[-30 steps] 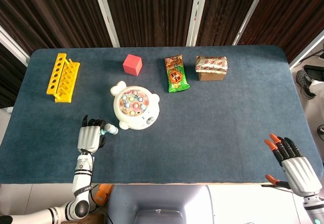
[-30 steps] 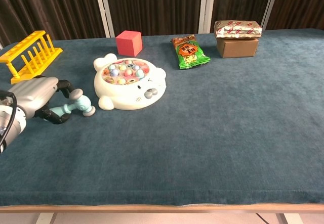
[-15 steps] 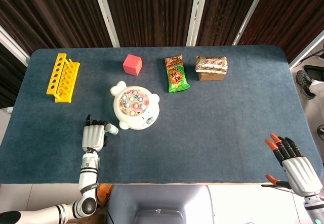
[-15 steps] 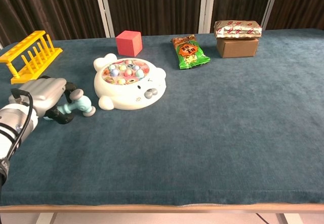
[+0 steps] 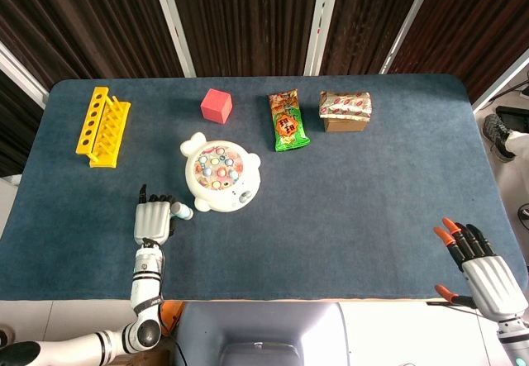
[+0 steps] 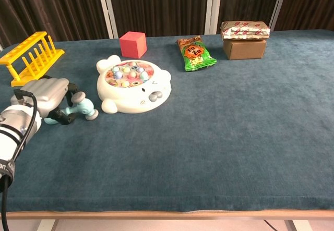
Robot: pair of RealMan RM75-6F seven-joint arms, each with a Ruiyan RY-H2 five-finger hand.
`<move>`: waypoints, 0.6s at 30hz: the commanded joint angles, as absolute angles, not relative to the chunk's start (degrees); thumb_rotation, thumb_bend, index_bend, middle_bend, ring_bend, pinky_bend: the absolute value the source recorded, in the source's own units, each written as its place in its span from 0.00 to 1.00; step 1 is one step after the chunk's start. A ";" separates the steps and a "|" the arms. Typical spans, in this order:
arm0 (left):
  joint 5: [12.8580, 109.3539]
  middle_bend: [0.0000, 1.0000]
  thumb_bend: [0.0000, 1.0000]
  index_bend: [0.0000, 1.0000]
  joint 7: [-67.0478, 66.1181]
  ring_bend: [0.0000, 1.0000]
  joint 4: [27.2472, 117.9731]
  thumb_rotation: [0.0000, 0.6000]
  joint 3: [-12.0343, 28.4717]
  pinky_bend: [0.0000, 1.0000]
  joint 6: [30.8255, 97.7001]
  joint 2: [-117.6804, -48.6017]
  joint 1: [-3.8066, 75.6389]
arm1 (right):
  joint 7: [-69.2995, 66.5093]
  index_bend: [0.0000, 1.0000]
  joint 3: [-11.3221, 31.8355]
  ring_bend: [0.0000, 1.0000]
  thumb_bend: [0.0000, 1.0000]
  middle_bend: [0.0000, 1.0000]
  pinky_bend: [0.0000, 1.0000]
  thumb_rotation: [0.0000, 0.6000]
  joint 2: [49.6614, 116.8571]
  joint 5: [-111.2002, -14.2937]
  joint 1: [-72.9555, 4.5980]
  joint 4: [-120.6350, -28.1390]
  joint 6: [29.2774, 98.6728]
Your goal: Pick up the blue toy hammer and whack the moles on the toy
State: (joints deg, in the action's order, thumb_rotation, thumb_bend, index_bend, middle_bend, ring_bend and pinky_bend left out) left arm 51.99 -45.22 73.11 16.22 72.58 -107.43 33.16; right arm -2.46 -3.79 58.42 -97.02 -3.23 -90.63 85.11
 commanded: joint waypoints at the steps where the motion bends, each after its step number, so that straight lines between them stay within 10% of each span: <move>1: 51.82 0.40 0.39 0.42 -45.08 0.31 72.98 1.00 16.22 0.06 72.50 -107.44 33.25 | -2.45 0.00 -3.78 0.00 0.21 0.00 0.00 1.00 58.44 -96.98 -3.24 -90.61 85.06; 18: 50.95 0.42 0.38 0.43 -44.33 0.33 72.08 1.00 16.34 0.07 71.69 -107.44 34.14 | -2.25 0.00 -3.74 0.00 0.21 0.00 0.00 1.00 58.48 -96.83 -3.35 -90.62 84.82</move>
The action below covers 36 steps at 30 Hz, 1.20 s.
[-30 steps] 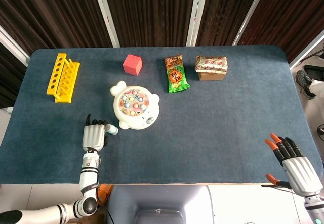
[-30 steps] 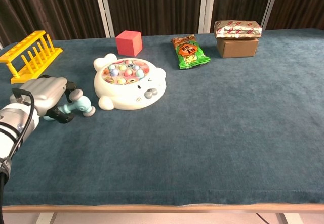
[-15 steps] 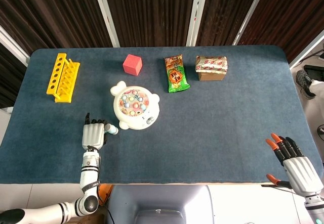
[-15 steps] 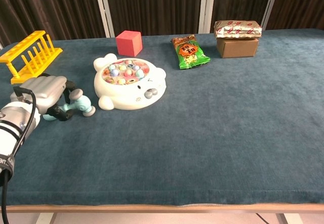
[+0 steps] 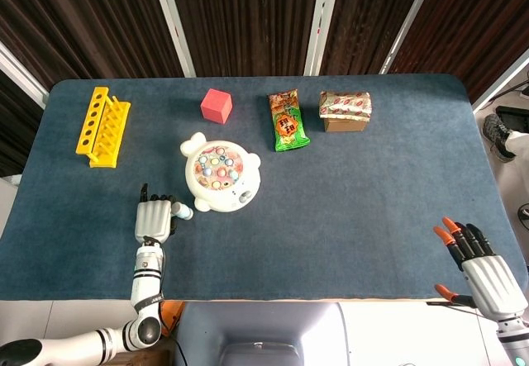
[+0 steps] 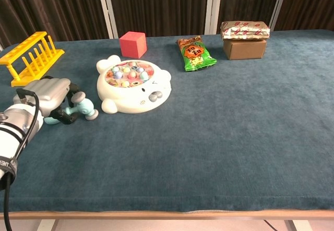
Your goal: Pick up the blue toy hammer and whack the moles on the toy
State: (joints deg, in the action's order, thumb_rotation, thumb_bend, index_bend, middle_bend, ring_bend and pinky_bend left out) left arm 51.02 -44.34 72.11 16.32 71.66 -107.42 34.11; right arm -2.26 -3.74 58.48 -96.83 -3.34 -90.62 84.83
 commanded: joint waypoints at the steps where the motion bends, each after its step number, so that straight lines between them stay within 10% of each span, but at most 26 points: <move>1: 50.88 0.42 0.38 0.43 -44.31 0.33 72.06 1.00 16.34 0.07 71.71 -107.46 34.15 | -2.25 0.00 -3.74 0.00 0.21 0.00 0.00 1.00 58.49 -96.84 -3.35 -90.62 84.81; 28: 52.12 0.50 0.51 0.50 -39.55 0.41 70.85 1.00 15.16 0.12 70.36 -107.06 33.95 | -1.88 0.00 -3.73 0.00 0.21 0.00 0.00 1.00 58.57 -96.66 -3.39 -90.70 84.60; 36: 54.91 0.60 0.82 0.58 -37.18 0.48 68.57 1.00 14.05 0.19 71.57 -107.77 33.41 | -1.91 0.00 -3.75 0.00 0.21 0.00 0.00 1.00 58.57 -96.68 -3.36 -90.69 84.66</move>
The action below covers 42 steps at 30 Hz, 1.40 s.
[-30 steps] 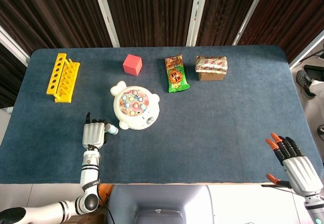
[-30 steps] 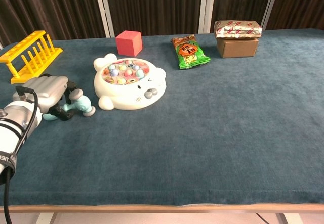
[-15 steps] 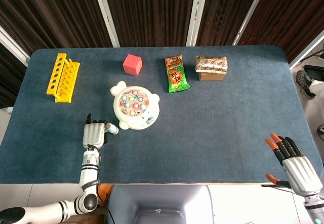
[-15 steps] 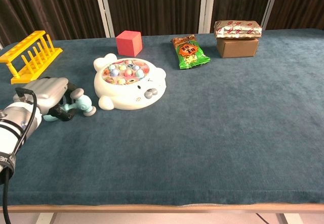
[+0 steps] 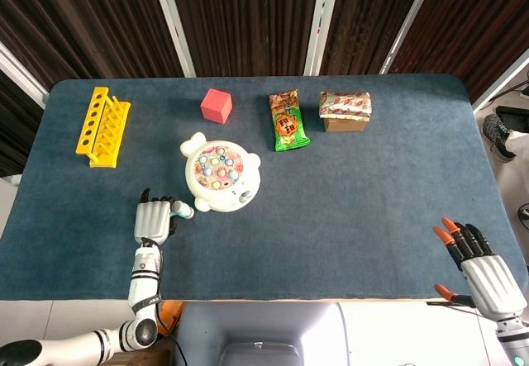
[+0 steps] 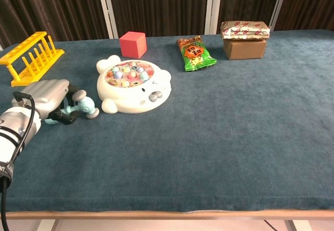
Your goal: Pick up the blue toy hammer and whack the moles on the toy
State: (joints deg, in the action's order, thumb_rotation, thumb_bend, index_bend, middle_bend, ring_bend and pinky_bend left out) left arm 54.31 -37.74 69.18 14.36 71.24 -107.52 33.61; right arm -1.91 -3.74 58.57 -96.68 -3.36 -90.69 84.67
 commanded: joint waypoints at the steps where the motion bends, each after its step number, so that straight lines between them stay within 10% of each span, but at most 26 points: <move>1: 55.39 0.61 0.83 0.58 -36.77 0.49 68.16 1.00 13.92 0.21 71.80 -107.90 33.31 | -1.90 0.00 -3.75 0.00 0.21 0.00 0.00 1.00 58.57 -96.68 -3.38 -90.70 84.63; 12: 59.66 0.67 0.80 0.59 -30.82 0.56 64.89 1.00 13.21 0.66 73.17 -108.64 32.02 | -1.96 0.00 -3.77 0.00 0.21 0.00 0.00 1.00 58.55 -96.72 -3.37 -90.73 84.67; 42: 71.64 0.85 0.79 0.64 -9.12 0.79 67.39 1.00 13.47 0.88 72.92 -100.81 30.16 | -1.33 0.00 -3.79 0.00 0.21 0.00 0.00 1.00 58.80 -96.34 -3.61 -90.88 83.89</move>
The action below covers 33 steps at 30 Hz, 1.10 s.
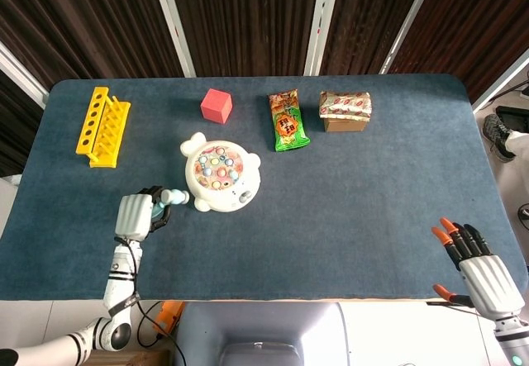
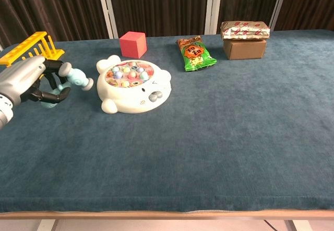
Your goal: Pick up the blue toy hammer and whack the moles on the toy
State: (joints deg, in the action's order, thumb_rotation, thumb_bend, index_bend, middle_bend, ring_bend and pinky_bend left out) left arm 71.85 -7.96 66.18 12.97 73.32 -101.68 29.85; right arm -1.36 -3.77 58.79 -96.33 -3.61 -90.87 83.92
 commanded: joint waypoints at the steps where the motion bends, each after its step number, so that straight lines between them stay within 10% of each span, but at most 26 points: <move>1: 71.56 0.85 0.79 0.65 -9.49 0.79 67.72 1.00 13.59 0.88 72.79 -100.61 30.26 | -1.30 0.00 -3.80 0.00 0.21 0.00 0.00 1.00 58.81 -96.36 -3.62 -90.89 83.86; 14: 48.75 0.87 0.80 0.67 -37.05 0.81 82.27 1.00 26.30 0.90 65.37 -94.62 40.79 | -1.88 0.00 -3.56 0.00 0.21 0.00 0.00 1.00 58.50 -95.86 -3.81 -90.87 83.64; 33: 35.49 0.88 0.80 0.67 -44.61 0.82 72.59 1.00 26.67 0.91 63.74 -102.09 52.03 | -4.39 0.00 -3.56 0.00 0.21 0.00 0.00 1.00 57.52 -96.10 -3.80 -90.50 84.21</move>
